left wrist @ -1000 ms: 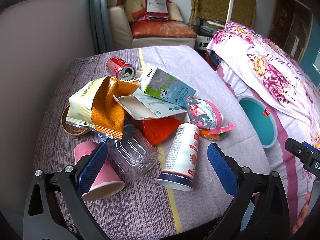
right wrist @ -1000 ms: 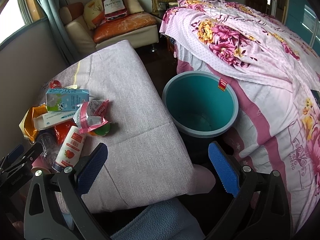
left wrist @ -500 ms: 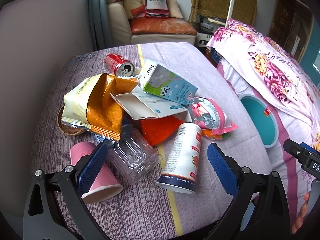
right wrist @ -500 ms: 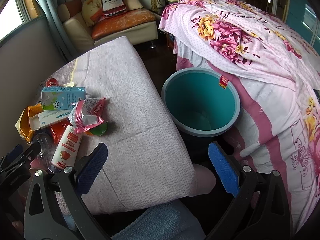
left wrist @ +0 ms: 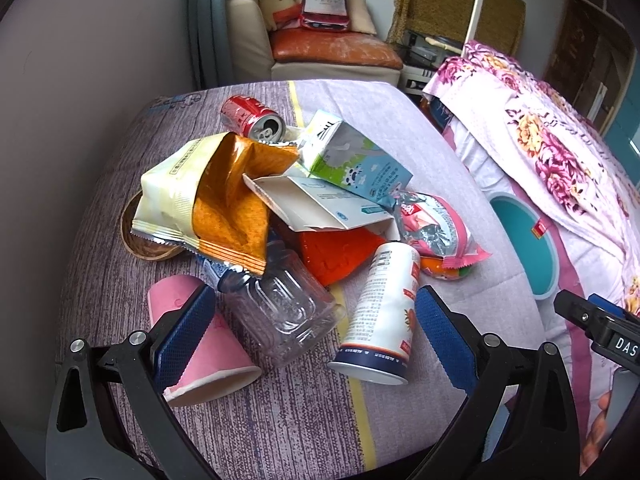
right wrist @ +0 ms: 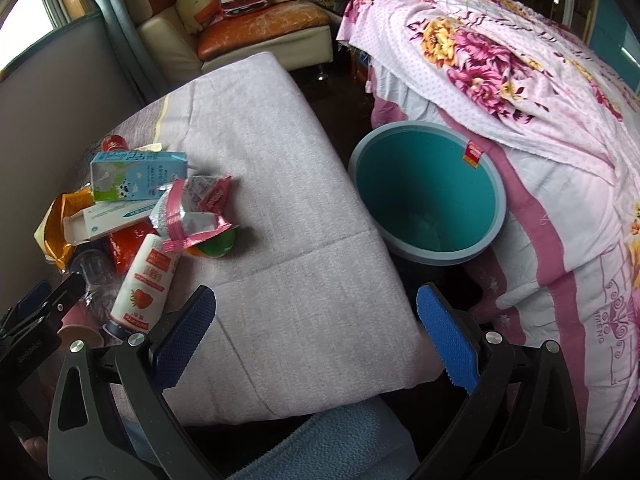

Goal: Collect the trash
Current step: 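Grasp the pink paper cup with left tool while right tool grasps white yogurt bottle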

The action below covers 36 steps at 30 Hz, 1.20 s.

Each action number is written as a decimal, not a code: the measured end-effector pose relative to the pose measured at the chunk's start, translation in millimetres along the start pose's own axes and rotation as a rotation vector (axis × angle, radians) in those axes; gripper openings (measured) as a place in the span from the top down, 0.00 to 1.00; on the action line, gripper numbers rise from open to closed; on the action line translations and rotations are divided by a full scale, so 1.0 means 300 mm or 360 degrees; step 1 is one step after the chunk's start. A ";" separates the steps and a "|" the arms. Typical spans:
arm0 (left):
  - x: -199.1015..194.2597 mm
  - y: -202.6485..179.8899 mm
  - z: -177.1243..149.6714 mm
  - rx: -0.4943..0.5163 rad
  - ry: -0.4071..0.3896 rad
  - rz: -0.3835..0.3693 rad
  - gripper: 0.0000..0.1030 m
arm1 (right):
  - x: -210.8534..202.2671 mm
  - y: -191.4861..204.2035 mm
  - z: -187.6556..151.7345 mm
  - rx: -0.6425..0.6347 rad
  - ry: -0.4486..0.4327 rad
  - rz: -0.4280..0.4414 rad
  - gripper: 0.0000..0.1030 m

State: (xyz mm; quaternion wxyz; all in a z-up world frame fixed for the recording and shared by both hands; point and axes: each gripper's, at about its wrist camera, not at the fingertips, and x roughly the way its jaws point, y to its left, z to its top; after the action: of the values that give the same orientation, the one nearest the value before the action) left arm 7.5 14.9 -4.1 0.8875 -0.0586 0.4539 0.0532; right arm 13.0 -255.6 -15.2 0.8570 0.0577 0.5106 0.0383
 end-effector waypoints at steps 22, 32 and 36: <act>0.074 0.408 -0.046 -0.0424 0.0228 0.0022 0.03 | 0.121 0.342 0.040 -0.0173 0.0325 0.0391 0.11; 0.140 0.404 -0.113 -0.0337 0.0330 -0.0025 0.03 | 0.212 0.465 0.022 -0.0175 0.0495 0.0499 0.41; 0.165 0.411 -0.150 -0.0302 0.0410 0.0018 0.03 | 0.252 0.496 0.011 -0.0171 0.0537 0.0501 0.40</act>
State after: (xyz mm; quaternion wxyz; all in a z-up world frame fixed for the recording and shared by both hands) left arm -17.7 132.0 -77.3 0.8122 -0.1460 0.5571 0.0928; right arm 50.8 -99.0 -59.1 0.7448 0.0837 0.6287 0.2075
